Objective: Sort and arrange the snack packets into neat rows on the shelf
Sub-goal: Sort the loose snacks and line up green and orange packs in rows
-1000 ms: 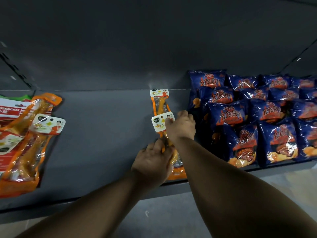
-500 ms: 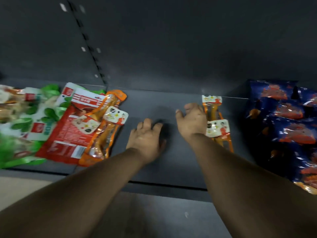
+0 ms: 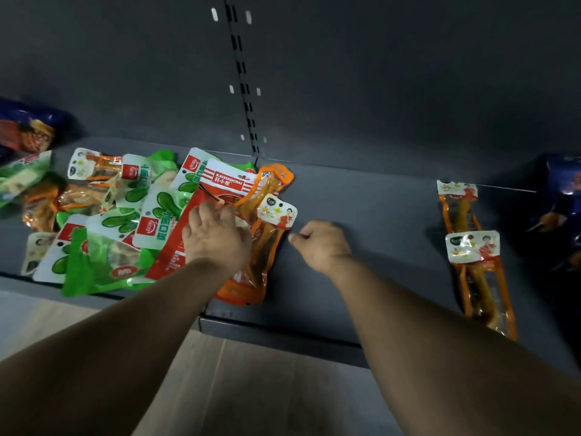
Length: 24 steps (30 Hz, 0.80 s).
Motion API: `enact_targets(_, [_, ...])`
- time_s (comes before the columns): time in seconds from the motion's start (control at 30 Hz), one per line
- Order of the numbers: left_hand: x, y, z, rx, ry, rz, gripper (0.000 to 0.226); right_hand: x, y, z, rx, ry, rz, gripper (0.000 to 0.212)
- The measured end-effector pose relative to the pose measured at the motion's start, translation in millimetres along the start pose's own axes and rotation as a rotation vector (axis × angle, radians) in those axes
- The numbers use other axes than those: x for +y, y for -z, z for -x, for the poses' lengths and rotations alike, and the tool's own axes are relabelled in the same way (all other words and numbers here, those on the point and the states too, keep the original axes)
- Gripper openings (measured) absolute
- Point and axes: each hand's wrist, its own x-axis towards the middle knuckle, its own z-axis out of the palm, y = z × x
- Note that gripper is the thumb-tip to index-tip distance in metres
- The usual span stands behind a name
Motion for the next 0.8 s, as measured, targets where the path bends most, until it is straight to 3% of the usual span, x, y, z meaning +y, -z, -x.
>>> enact_targets(0.3, [-12,-11,-25,-0.066,0.087,0.440,0.049,-5,1,-8,0.105,-0.062,0.103,0.037])
enact_targets(0.57, [-20,1,-26,0.056,0.044,0.493,0.033,-19,-6,-9,0.185,-0.057,0.003,0.033])
enact_targets(0.8, [-38,8,-28,0.146,0.027,0.507,0.033,-38,-7,-5,0.247,0.090,0.035,0.042])
